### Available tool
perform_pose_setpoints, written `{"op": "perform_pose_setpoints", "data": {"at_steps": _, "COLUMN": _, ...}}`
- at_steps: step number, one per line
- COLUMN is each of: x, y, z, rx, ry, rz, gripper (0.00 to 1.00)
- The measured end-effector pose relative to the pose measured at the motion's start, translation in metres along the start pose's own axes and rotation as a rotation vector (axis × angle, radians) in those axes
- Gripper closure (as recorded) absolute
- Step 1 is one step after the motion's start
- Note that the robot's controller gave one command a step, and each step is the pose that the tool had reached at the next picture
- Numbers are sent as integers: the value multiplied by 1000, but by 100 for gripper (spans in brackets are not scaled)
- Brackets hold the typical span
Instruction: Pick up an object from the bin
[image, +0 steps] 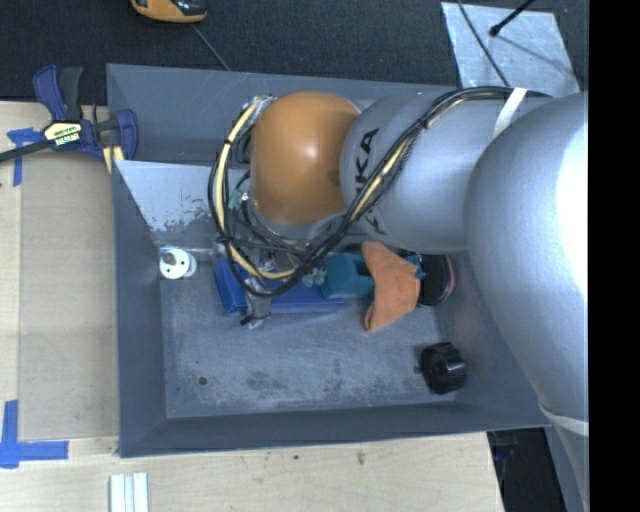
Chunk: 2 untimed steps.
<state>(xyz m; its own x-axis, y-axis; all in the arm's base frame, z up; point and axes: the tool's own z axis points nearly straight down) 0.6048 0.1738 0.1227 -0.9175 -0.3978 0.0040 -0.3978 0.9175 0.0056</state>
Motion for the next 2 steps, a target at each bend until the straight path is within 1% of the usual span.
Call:
{"op": "perform_pose_setpoints", "data": {"at_steps": 1, "x": 0, "y": -6, "z": -44, "rx": 5, "ry": -13, "rz": 23, "gripper": 100}}
{"op": "perform_pose_setpoints", "data": {"at_steps": 2, "x": -4, "y": -10, "z": -97, "rx": 4, "ry": -3, "rz": 17, "gripper": 100}}
